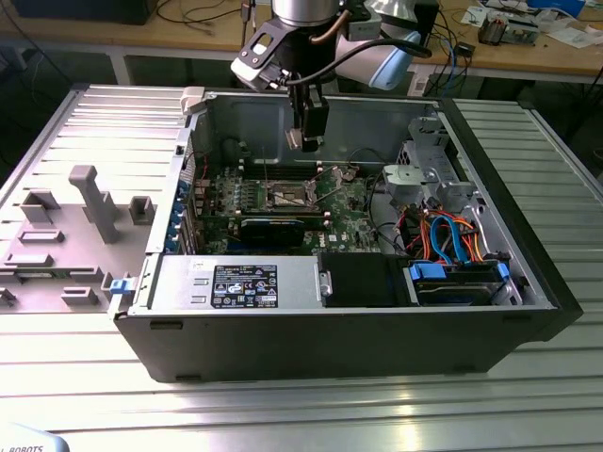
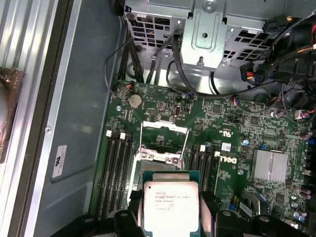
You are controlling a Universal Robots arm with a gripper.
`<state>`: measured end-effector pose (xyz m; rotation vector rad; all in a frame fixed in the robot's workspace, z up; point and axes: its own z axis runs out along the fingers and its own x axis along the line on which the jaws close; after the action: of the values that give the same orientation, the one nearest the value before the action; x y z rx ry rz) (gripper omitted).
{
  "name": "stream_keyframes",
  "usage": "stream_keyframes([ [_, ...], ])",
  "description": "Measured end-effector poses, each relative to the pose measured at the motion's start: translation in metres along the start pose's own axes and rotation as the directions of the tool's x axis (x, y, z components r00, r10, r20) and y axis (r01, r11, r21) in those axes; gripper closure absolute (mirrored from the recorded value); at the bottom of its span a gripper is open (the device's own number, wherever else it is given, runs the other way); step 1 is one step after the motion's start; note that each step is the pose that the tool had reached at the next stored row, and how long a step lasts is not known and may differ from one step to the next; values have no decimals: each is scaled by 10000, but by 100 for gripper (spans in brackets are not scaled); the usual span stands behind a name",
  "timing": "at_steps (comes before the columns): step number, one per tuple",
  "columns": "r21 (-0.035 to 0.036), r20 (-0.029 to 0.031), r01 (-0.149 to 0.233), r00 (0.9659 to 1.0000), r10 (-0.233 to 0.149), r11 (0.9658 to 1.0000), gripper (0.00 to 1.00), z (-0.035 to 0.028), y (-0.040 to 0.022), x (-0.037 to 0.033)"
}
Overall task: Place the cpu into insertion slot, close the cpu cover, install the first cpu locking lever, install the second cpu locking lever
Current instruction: 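Place the cpu into insertion slot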
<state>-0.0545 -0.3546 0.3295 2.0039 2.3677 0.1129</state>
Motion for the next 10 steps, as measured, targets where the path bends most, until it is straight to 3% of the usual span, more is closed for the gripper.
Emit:
stream_keyframes([
  [10, -1, -3, -23, 10000, 23, 10000, 46, 23, -2, 0],
])
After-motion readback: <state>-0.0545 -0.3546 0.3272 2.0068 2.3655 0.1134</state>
